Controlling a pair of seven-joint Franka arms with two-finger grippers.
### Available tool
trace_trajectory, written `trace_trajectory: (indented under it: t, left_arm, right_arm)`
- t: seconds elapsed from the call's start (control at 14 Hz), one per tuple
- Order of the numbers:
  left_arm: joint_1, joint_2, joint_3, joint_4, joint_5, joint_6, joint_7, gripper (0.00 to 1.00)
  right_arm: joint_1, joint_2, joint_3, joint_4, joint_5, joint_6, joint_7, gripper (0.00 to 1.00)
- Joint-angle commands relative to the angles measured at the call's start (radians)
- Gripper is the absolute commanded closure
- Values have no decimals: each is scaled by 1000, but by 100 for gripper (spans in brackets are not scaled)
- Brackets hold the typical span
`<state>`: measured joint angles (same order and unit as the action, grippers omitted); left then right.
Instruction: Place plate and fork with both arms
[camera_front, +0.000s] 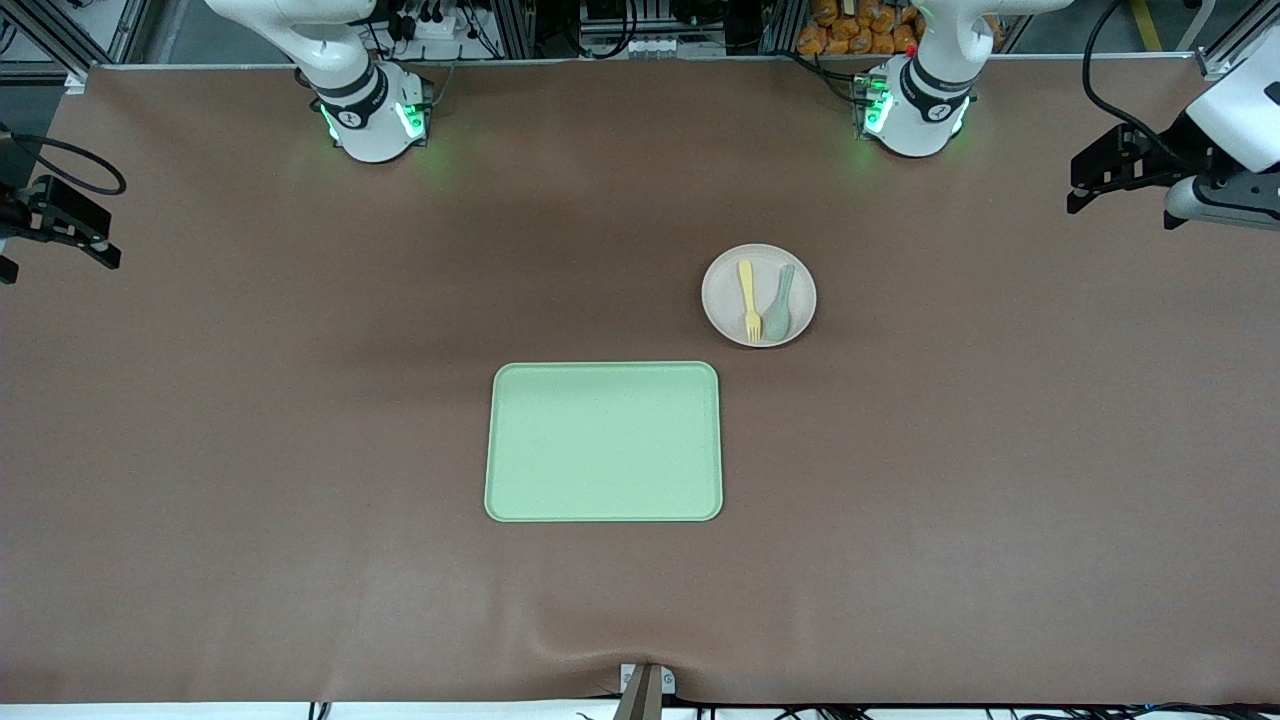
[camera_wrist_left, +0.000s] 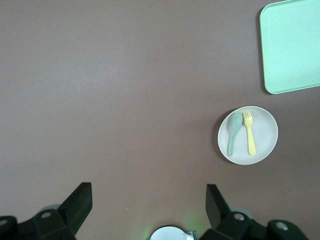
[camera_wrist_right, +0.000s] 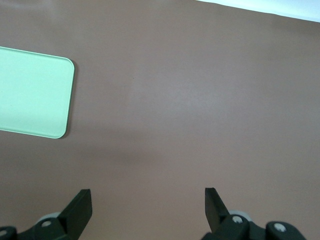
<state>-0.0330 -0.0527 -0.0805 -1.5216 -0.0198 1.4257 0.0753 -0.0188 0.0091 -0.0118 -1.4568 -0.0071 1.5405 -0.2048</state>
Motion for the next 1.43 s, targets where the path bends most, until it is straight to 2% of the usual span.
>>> trace_trajectory:
  t: [0.0,1.36]
  left_arm:
    - [2,0,-4,11,20,-17,-9,0]
    - [5,7,5,3,6,-17,-12,0]
  right_arm:
    - [-9,-18,1,-14,13,-5,7,0]
    - [-23,-17,1,-14,15,-7,7,0]
